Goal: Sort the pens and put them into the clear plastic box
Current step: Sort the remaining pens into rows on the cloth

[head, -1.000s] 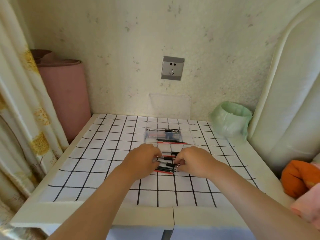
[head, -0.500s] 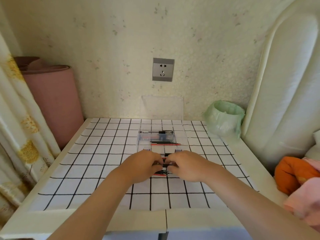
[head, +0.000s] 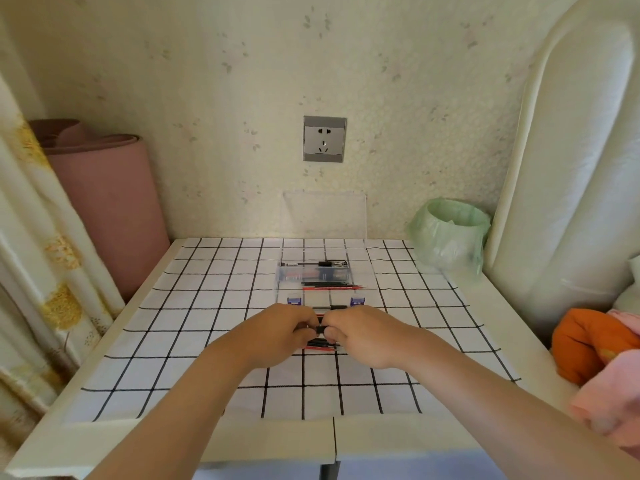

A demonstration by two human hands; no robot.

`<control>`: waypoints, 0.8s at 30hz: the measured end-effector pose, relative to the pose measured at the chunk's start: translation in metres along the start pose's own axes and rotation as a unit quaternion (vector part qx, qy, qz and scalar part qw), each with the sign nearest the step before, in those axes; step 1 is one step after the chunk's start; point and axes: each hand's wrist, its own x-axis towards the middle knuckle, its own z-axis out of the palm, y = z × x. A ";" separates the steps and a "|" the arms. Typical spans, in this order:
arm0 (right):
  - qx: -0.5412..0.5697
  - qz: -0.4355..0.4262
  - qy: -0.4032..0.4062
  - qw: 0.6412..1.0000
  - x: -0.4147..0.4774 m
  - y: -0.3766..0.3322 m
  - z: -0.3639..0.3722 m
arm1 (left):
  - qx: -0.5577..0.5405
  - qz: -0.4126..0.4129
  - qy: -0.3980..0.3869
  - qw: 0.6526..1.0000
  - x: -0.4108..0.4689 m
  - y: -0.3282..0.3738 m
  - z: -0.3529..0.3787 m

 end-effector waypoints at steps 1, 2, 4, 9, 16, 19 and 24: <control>-0.001 -0.003 0.000 1.000 0.000 0.000 0.000 | -0.001 0.001 0.000 1.000 -0.001 0.000 -0.001; 0.001 -0.005 0.002 1.000 -0.001 0.000 -0.001 | -0.002 0.000 0.002 1.000 -0.002 -0.001 -0.002; 0.018 -0.006 0.005 1.000 -0.001 0.000 -0.003 | -0.010 -0.002 0.005 1.000 -0.003 -0.002 -0.004; 0.048 0.006 0.021 0.999 -0.001 0.004 -0.003 | 0.004 -0.015 0.014 1.000 -0.003 -0.003 -0.006; -0.004 0.074 0.000 0.997 -0.004 0.031 -0.006 | 0.028 -0.050 0.027 0.998 -0.003 -0.011 -0.008; -0.022 0.072 0.035 0.997 -0.004 0.038 -0.006 | 0.038 -0.042 0.031 0.998 -0.002 -0.010 -0.006; 0.009 0.068 0.004 0.998 -0.005 0.042 -0.005 | 0.054 -0.034 0.030 0.998 0.001 -0.008 -0.003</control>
